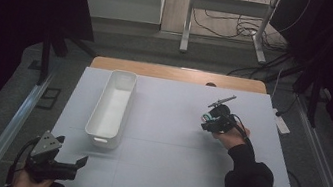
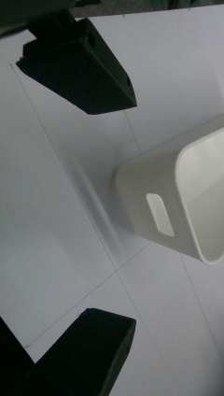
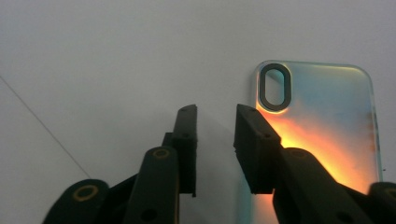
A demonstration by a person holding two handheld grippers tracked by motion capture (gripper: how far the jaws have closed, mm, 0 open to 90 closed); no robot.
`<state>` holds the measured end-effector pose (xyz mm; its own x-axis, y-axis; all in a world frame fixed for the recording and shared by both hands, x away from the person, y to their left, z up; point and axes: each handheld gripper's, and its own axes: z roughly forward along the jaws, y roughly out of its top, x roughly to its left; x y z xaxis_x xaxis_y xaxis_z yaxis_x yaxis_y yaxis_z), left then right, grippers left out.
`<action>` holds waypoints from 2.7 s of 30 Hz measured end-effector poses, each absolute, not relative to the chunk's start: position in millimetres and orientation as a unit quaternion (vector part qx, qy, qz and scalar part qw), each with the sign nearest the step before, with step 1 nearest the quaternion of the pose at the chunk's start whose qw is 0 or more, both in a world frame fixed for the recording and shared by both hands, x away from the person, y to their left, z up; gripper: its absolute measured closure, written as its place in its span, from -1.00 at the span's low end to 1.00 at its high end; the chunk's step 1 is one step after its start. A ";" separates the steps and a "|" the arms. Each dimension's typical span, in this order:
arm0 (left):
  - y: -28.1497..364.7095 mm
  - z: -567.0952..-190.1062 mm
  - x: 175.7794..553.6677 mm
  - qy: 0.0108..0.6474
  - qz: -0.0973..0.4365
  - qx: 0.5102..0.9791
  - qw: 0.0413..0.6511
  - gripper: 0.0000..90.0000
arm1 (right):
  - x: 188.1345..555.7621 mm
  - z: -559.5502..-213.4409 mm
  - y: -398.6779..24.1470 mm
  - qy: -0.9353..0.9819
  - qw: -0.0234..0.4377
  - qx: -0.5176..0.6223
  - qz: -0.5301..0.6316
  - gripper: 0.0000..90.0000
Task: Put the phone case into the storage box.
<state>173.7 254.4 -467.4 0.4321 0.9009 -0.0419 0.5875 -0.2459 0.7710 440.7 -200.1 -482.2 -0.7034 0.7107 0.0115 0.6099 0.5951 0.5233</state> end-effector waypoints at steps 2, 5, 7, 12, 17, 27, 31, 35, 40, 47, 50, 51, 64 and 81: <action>254.4 -467.4 173.7 0.489 0.211 0.761 0.371 -0.98 | 438.6 -480.3 -202.1 0.887 0.102 0.371 0.255 0.33; 254.5 -467.4 173.8 0.489 0.211 0.761 0.371 -0.98 | 437.6 -478.0 -204.5 0.885 0.105 0.375 0.254 0.16; 254.5 -467.4 173.8 0.489 0.210 0.761 0.371 -0.98 | 437.5 -477.3 -205.2 0.885 0.101 0.377 0.255 0.10; 254.3 -467.5 173.9 0.487 0.210 0.762 0.371 -0.98 | 435.2 -471.1 -212.0 0.883 0.104 0.376 0.262 -0.19; 254.3 -467.5 174.0 0.487 0.210 0.762 0.371 -0.98 | 435.7 -468.9 -217.8 0.881 0.105 0.379 0.264 -0.39; 254.1 -467.4 174.1 0.487 0.209 0.763 0.370 -0.98 | 435.1 -462.7 -236.5 0.875 0.111 0.388 0.267 -0.87; 254.1 -467.4 174.1 0.486 0.209 0.763 0.370 -0.98 | 435.4 -461.4 -244.8 0.875 0.117 0.388 0.265 -1.00; 253.9 -467.5 174.2 0.486 0.209 0.764 0.370 -0.98 | 436.5 -460.2 -252.0 0.874 0.123 0.389 0.263 -1.00; 253.7 -467.5 174.2 0.486 0.209 0.764 0.370 -0.98 | 438.0 -460.4 -255.0 0.873 0.118 0.392 0.264 -1.00; 253.4 -467.6 174.2 0.486 0.209 0.764 0.370 -0.98 | 441.8 -471.6 -255.3 0.876 0.113 0.398 0.249 -1.00; 253.4 -467.6 174.2 0.485 0.209 0.765 0.369 -0.98 | 443.8 -477.0 -255.4 0.878 0.111 0.398 0.240 -1.00; 253.5 -467.6 174.3 0.485 0.209 0.765 0.369 -0.98 | 444.3 -478.7 -255.4 0.878 0.110 0.399 0.239 -1.00; 253.4 -467.6 174.3 0.485 0.209 0.765 0.368 -0.98 | 450.3 -505.3 -257.0 0.890 0.100 0.390 0.214 -1.00; 253.3 -467.7 174.4 0.485 0.209 0.766 0.367 -0.98 | 449.1 -510.6 -255.7 0.898 0.105 0.380 0.196 -0.87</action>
